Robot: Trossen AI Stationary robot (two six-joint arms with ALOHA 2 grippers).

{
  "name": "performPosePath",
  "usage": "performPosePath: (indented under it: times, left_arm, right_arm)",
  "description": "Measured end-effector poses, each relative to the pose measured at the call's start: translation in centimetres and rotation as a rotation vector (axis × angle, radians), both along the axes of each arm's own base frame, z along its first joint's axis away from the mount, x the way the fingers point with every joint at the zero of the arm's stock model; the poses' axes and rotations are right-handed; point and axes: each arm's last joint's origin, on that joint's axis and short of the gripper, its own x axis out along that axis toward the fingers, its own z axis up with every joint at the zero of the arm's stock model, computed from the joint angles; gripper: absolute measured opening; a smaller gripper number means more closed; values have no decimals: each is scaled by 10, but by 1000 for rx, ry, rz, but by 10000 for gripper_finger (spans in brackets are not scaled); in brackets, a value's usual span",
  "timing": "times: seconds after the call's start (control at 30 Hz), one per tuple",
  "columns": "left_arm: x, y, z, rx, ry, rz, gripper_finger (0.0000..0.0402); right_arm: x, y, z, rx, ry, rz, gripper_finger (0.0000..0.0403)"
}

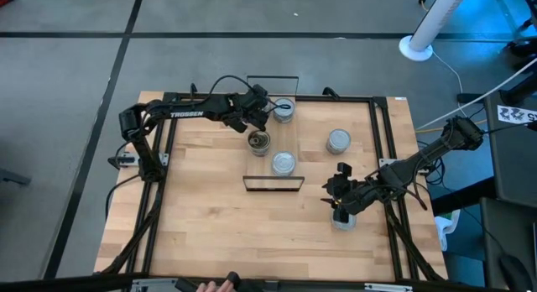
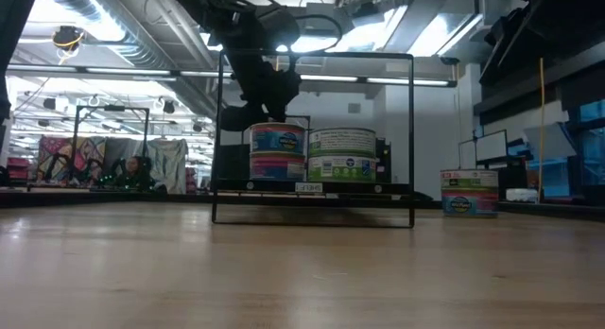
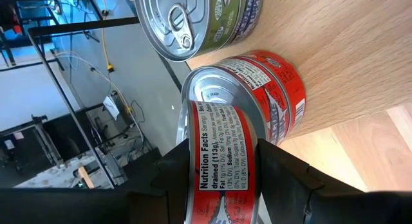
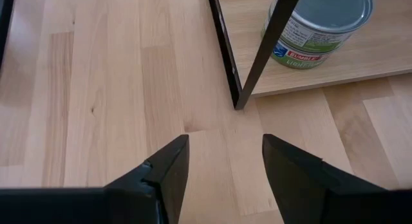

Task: Stack canned seafood by type on shelf
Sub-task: Stack the red tuna can on top of the other red tuna can on the shelf

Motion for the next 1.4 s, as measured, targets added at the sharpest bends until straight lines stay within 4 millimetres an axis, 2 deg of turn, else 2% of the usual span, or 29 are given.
performPosePath:
  times: [1.13,1.4]
  left_arm:
    - [4,0,3,14,-59,20,156]
    - [5,1,3,21,-66,17,222]
  right_arm:
    - [0,0,0,0,0,0,195]
    - [0,0,0,0,0,0,195]
